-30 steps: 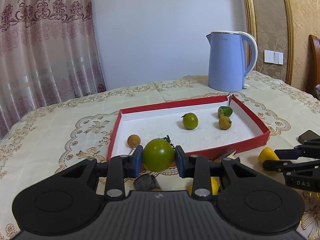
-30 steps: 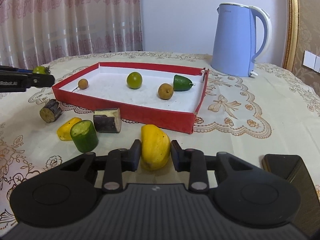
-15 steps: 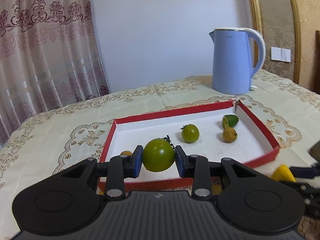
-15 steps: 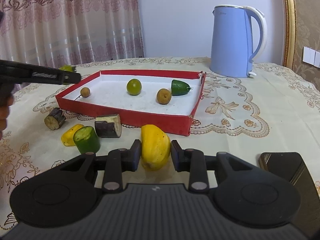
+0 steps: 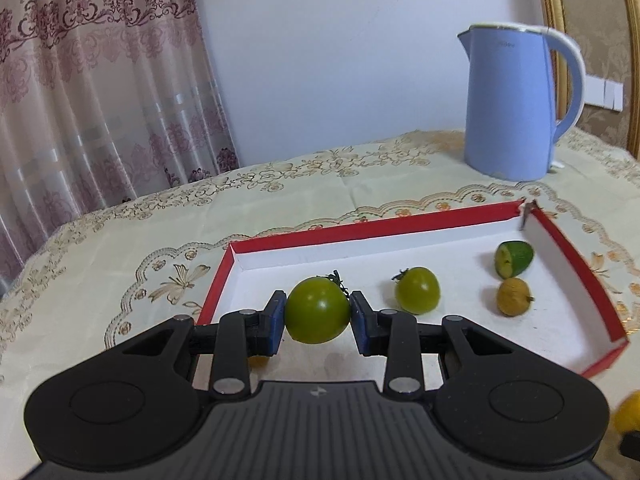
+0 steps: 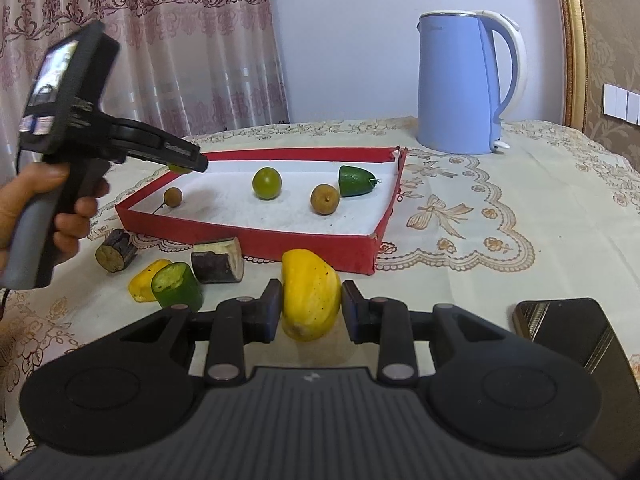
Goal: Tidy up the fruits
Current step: 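Lower the tomato into the tray and open the left gripper, then carry the yellow pepper piece in the right gripper into the tray and release, then move the left gripper back to the dark bark-skinned eggplant chunk, then close the left gripper on the dark eggplant chunk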
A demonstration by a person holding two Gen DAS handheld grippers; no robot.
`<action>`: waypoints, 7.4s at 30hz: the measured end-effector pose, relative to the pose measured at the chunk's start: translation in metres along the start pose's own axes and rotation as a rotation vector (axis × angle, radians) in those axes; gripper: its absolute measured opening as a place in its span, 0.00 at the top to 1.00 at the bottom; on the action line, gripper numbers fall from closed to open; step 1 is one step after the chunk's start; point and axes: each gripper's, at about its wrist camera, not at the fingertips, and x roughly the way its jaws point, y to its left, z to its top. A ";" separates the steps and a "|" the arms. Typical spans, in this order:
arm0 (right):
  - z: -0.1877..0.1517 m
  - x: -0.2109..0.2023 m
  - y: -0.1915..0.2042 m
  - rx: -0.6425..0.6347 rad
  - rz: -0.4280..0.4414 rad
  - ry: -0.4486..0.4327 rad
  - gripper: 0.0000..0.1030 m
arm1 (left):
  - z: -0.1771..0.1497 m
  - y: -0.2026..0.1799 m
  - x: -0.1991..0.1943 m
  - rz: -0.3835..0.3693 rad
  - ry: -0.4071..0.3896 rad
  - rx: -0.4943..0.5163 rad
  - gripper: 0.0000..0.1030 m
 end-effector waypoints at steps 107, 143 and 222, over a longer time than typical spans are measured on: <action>0.087 0.079 0.018 0.017 -0.103 -0.049 0.44 | -0.054 0.088 -0.048 0.249 -0.185 -0.343 0.01; -0.003 0.005 0.046 -0.005 -0.152 -0.096 0.00 | -0.107 0.033 -0.083 -0.032 -0.095 -0.038 0.01; -0.009 -0.003 0.061 -0.083 -0.006 -0.122 0.00 | -0.109 0.050 -0.062 -0.012 0.040 -0.182 0.65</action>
